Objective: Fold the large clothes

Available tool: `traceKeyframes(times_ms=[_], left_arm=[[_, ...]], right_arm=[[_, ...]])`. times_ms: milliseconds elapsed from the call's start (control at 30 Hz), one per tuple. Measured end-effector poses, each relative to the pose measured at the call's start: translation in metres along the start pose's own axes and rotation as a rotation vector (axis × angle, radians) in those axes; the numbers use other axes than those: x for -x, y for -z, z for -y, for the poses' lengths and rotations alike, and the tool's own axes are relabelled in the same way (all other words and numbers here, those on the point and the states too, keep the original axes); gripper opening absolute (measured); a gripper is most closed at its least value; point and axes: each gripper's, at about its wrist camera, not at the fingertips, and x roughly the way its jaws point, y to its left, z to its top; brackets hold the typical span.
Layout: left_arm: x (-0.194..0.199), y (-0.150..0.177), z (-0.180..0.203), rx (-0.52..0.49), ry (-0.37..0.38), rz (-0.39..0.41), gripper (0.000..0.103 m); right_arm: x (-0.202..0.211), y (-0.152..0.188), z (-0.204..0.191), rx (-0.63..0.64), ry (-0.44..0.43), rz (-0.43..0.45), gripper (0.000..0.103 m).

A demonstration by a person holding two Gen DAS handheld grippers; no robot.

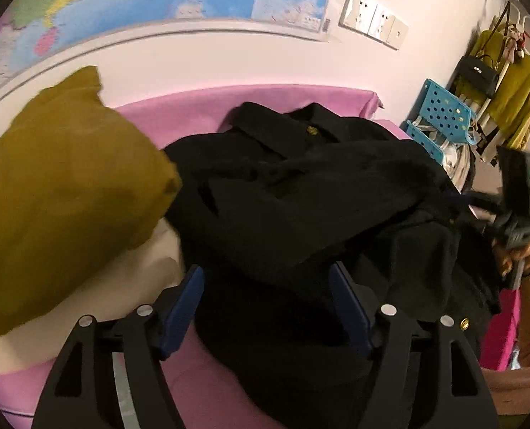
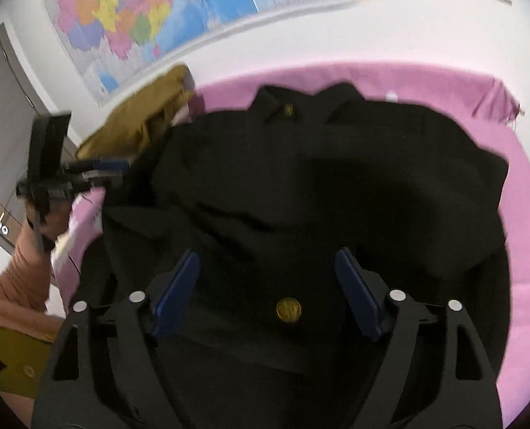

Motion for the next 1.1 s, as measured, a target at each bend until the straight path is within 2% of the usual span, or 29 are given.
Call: traceKeyframes(times_ms=[33,67,100,133,167,200,233,300,367,467,533,600,667,733,800,833,867,900,933,1000,1067,1100], left_arm=[[-0.009,-0.004,0.001,0.005,0.006,-0.028,0.069],[-0.016,-0.007,0.002,0.014,0.0,-0.048,0.058],[-0.028,-0.011,0.004,0.027,-0.029,-0.074,0.047],[-0.034,-0.013,0.005,0.029,-0.052,-0.083,0.02],[-0.039,-0.016,0.004,0.036,-0.094,-0.087,0.004],[-0.039,-0.019,0.002,0.053,-0.114,-0.072,0.003],[-0.034,-0.022,-0.001,0.078,-0.104,-0.037,0.003],[-0.019,-0.027,-0.006,0.121,-0.107,0.015,0.003],[0.002,-0.032,-0.011,0.156,-0.099,0.078,0.003],[0.016,-0.048,-0.018,0.206,-0.067,0.126,0.003],[0.016,-0.061,-0.023,0.235,-0.036,0.146,0.003],[0.004,-0.074,-0.024,0.271,-0.021,0.139,0.003],[-0.013,-0.085,-0.022,0.284,-0.06,0.123,0.003],[-0.038,-0.091,-0.019,0.266,-0.152,0.081,0.003],[-0.058,-0.09,-0.02,0.262,-0.231,0.046,0.006],[-0.067,-0.089,-0.02,0.256,-0.26,0.035,0.006],[-0.07,-0.087,-0.02,0.248,-0.275,0.03,0.008],[-0.071,-0.085,-0.018,0.235,-0.279,0.027,0.009],[-0.068,-0.083,-0.016,0.221,-0.289,0.034,0.014],[-0.055,-0.081,-0.011,0.194,-0.307,0.064,0.033],[-0.036,-0.077,-0.004,0.172,-0.274,0.116,0.053],[-0.024,-0.074,0.002,0.146,-0.269,0.152,0.056]], right_arm=[[-0.004,0.003,0.001,-0.001,0.007,-0.01,0.083],[-0.01,0.006,0.003,-0.007,0.019,-0.023,0.081],[-0.013,0.007,0.003,-0.012,0.02,-0.031,0.074],[-0.016,0.008,0.004,-0.013,0.018,-0.037,0.053],[-0.016,0.008,0.004,-0.011,0.019,-0.035,0.037],[-0.013,0.009,0.005,-0.012,0.003,-0.024,0.029],[-0.007,0.007,0.004,-0.012,-0.029,-0.002,0.022],[0.018,0.002,0.002,-0.016,-0.062,0.077,0.021],[0.057,-0.011,0.001,-0.021,-0.089,0.203,0.02],[0.102,-0.034,0.011,-0.057,-0.049,0.362,0.02],[0.114,-0.053,0.026,-0.092,0.008,0.411,0.021],[0.107,-0.066,0.041,-0.128,0.031,0.407,0.021],[0.085,-0.078,0.06,-0.174,0.063,0.366,0.022],[0.056,-0.086,0.076,-0.217,0.067,0.299,0.026],[0.026,-0.088,0.091,-0.269,0.122,0.229,0.029],[0.013,-0.087,0.098,-0.284,0.134,0.199,0.036],[0.004,-0.087,0.104,-0.302,0.154,0.183,0.049],[-0.003,-0.084,0.108,-0.318,0.17,0.167,0.055],[-0.006,-0.081,0.112,-0.333,0.165,0.164,0.061],[0.001,-0.073,0.117,-0.353,0.146,0.185,0.066],[0.011,-0.067,0.118,-0.349,0.14,0.214,0.079],[0.015,-0.066,0.118,-0.35,0.14,0.226,0.081]])
